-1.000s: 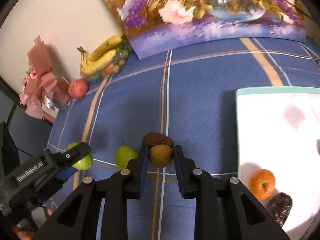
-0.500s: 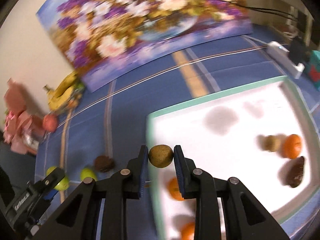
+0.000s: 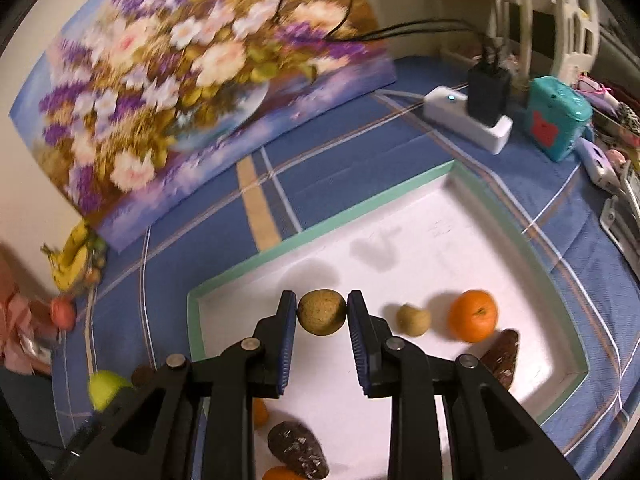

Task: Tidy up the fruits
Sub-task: 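Lower the green fruit and kiwi into the white tray and open both tools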

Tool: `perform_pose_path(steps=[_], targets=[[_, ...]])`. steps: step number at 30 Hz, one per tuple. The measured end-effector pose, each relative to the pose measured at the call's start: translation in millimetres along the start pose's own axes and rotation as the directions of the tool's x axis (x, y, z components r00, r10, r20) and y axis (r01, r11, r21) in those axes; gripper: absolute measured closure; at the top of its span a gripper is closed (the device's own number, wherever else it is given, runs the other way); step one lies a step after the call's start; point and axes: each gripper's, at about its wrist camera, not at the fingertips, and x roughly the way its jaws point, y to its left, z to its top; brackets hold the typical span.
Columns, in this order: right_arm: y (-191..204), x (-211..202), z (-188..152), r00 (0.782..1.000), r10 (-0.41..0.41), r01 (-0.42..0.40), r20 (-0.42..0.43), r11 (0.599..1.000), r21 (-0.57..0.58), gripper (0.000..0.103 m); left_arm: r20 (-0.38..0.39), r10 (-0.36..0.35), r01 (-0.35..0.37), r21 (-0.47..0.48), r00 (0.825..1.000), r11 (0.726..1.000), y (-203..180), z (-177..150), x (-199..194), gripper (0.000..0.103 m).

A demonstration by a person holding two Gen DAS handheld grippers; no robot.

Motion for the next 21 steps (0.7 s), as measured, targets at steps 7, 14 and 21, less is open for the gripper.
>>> perform_pose_path(steps=[7,14,21], targets=[[-11,-5,12,0.999,-0.002,0.001,0.042,1.0,0.017,0.076,0.003,-0.014,0.014,0.083,1.0,0.996,-27,4,26,0.054],[-18,6,17,0.999,0.003,-0.003,0.052,1.0,0.007,0.076,-0.029,-0.011,0.014,0.094,1.0,0.996,-33,5,51,0.054],[-28,31,12,1.0,-0.008,0.008,-0.001,1.0,0.006,0.076,-0.068,0.0,0.007,0.106,0.998,0.994,-36,2,71,0.054]])
